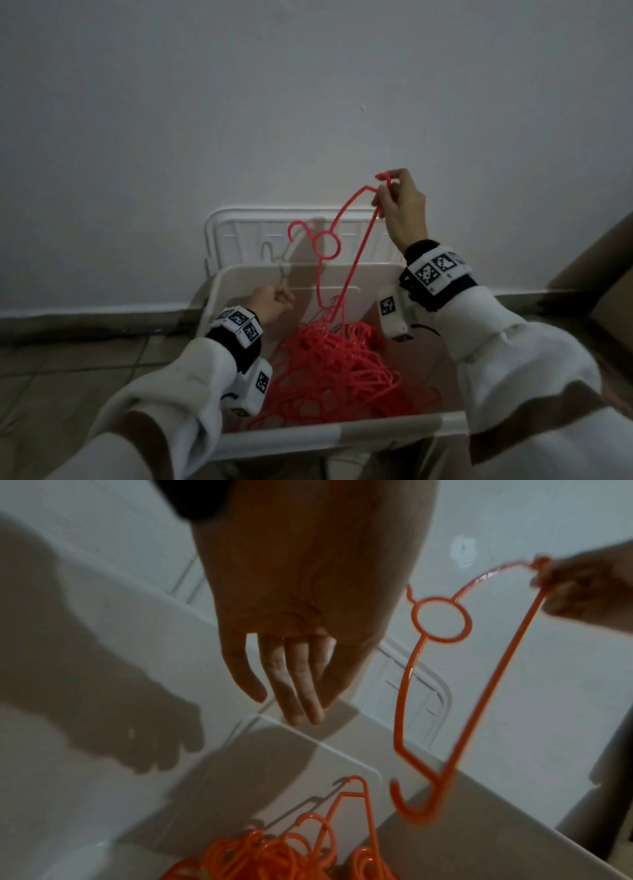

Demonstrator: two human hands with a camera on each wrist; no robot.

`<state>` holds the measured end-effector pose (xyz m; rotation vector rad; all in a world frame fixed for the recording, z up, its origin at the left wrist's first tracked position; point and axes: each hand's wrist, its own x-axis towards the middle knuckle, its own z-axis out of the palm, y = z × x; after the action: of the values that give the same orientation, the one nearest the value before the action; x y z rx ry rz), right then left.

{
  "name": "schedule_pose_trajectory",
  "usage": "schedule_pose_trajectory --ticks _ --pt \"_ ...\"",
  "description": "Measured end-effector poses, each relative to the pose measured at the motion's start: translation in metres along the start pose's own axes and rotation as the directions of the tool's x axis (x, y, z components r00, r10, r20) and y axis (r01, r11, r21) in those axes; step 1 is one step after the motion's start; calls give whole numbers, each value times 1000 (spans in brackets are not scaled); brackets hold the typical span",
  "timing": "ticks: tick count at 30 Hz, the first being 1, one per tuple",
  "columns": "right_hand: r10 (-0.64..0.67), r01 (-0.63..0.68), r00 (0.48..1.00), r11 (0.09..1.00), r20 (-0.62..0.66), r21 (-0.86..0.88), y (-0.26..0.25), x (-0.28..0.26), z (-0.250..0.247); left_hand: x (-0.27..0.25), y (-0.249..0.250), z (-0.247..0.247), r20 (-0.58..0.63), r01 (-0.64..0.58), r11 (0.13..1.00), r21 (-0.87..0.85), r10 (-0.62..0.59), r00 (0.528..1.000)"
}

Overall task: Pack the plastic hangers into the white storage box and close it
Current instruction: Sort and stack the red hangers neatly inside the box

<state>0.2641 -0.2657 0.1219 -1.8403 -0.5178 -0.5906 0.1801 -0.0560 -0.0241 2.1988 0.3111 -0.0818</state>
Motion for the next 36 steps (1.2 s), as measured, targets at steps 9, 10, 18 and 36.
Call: schedule_pose_trajectory --ticks 9,10,18,36 --pt "673 -159 583 644 455 -748 133 -65 43 -14 -31 7 7 243 950 196 -249 969" --pt "679 -141 569 637 464 -758 143 -73 45 -14 -34 10 19 241 942 231 -252 967" --pt "473 18 583 805 661 -592 156 -117 73 -8 -40 38 252 179 876 447 -316 915" --pt "481 -63 208 875 852 -479 158 -125 89 10 -44 44 91 118 956 270 -147 985"
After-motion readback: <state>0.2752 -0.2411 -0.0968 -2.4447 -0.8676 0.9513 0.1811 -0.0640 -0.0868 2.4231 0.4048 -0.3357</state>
